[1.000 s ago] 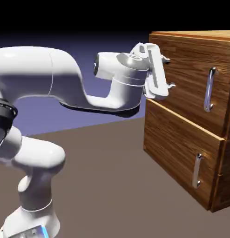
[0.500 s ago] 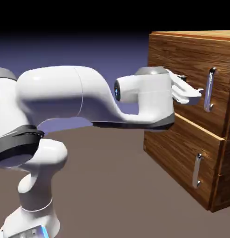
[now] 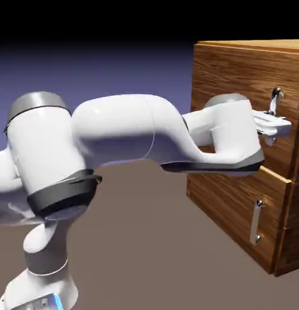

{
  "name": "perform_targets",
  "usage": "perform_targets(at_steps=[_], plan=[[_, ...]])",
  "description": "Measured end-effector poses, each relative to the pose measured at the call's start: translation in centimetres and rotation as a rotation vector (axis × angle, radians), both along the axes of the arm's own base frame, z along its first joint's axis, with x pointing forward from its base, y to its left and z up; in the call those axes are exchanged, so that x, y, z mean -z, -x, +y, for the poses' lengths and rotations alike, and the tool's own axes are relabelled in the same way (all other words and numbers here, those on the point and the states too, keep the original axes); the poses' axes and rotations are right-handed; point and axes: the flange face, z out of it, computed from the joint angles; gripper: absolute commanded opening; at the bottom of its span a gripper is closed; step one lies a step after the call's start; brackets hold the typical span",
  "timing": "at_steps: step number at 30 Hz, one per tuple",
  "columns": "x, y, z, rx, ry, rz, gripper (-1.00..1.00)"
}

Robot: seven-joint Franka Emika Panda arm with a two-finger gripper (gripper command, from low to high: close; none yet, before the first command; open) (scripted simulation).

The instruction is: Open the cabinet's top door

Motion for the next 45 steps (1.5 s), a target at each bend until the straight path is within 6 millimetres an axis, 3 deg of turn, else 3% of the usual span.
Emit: perform_targets(at_steps=[19,32,45], plan=[[0.0,8.4,3.4,0.176,-0.001,0.001,-1.00],[0.0,18.0,9.7,0.402,-0.001,0.001,-1.00],[0.0,24.5,16.1,0.580,-0.001,0.001,-1.00]])
